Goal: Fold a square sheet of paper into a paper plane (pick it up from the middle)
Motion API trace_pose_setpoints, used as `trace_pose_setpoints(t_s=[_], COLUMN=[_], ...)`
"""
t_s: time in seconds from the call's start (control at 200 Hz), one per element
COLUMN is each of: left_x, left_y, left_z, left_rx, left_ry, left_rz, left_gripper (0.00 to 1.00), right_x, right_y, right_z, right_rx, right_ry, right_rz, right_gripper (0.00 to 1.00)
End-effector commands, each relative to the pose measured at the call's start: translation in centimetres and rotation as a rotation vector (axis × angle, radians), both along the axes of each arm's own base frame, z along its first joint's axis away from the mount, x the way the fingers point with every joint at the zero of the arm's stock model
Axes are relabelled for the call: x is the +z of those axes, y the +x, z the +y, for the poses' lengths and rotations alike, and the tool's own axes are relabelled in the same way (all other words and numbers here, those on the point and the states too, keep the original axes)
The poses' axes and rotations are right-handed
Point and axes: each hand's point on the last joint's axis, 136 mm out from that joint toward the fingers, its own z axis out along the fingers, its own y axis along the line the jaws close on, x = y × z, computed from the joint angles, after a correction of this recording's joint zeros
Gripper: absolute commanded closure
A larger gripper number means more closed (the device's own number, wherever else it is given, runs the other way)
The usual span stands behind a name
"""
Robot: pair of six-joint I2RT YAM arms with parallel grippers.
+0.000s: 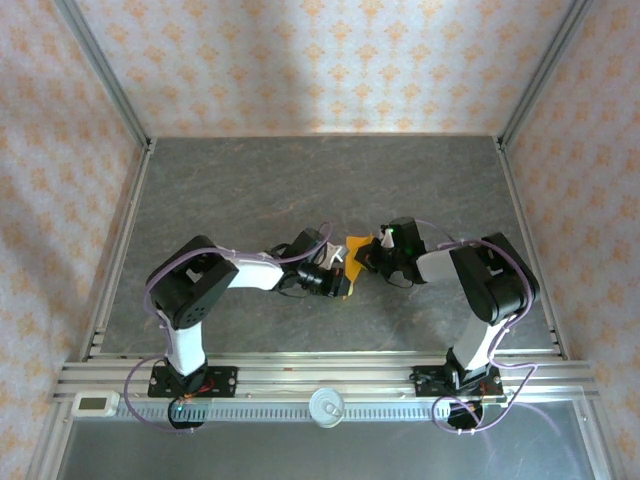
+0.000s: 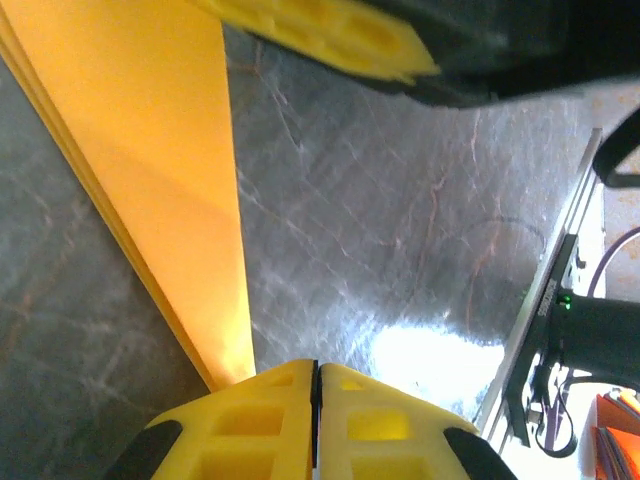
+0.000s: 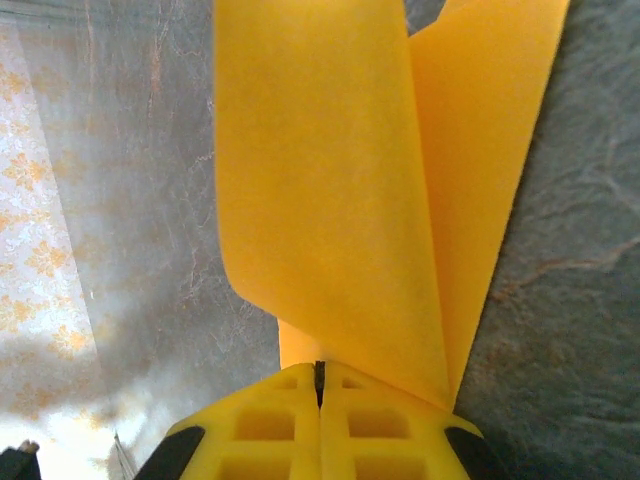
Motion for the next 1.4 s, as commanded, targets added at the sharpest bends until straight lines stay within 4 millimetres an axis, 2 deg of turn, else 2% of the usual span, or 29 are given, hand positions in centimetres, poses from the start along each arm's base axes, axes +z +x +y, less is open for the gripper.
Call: trace_pose_setpoints(t_s=[0.0, 0.14, 0.23, 0.31, 0.485, 0.636, 0.736, 0.756, 0.831, 1.036, 1.146, 1.391], left_x=[1.1, 4.3, 5.9, 6.5, 5.4, 3.3, 3.0, 1.7, 1.2, -0.8, -1.8, -2.1], left_y=[-1.5, -0.5, 1.1, 2.8, 5.3, 6.2, 6.8, 6.8, 7.1, 6.1, 4.7, 1.3], left_z=[0.1, -0.2, -0.2, -0.4, -1.2, -1.8, -1.9, -1.8, -1.9, -1.5, -1.0, -0.3], left_rx=[-0.025, 0.015, 0.07, 0.124, 0.185, 0.203, 0.223, 0.228, 0.236, 0.238, 0.213, 0.137], left_ry=[-0.028, -0.091, -0.111, -0.132, -0.139, -0.106, -0.097, -0.077, -0.074, -0.046, -0.02, 0.022], left_rz=[0.012, -0.072, -0.125, -0.13, -0.076, -0.024, -0.031, -0.015, -0.008, 0.051, 0.08, 0.082], left_gripper=[0.9, 0.9, 0.91, 0.91, 0.91, 0.91, 0.92, 0.92, 0.92, 0.92, 0.93, 0.93], right_x=[-6.8, -6.8, -6.7, -6.7, -6.6, -6.4, -6.5, -6.4, -6.6, -6.7, -6.8, -7.1], right_y=[-2.7, -2.7, -2.7, -2.7, -2.7, -2.5, -2.6, -2.6, -2.7, -3.0, -3.0, -3.1], right_z=[-4.2, -4.1, -4.1, -4.1, -4.0, -3.9, -3.8, -3.9, -3.8, -3.8, -3.9, -4.3], right_rx=[-0.079, -0.079, -0.077, -0.077, -0.08, -0.082, -0.082, -0.083, -0.081, -0.082, -0.084, -0.094], right_ry=[-0.263, -0.262, -0.258, -0.258, -0.254, -0.245, -0.244, -0.244, -0.245, -0.247, -0.249, -0.273], right_rz=[0.156, 0.153, 0.153, 0.152, 0.153, 0.147, 0.148, 0.147, 0.15, 0.154, 0.157, 0.162], right_gripper=[1.0, 1.0, 1.0, 1.0, 1.0, 1.0, 1.0, 1.0, 1.0, 1.0, 1.0, 1.0])
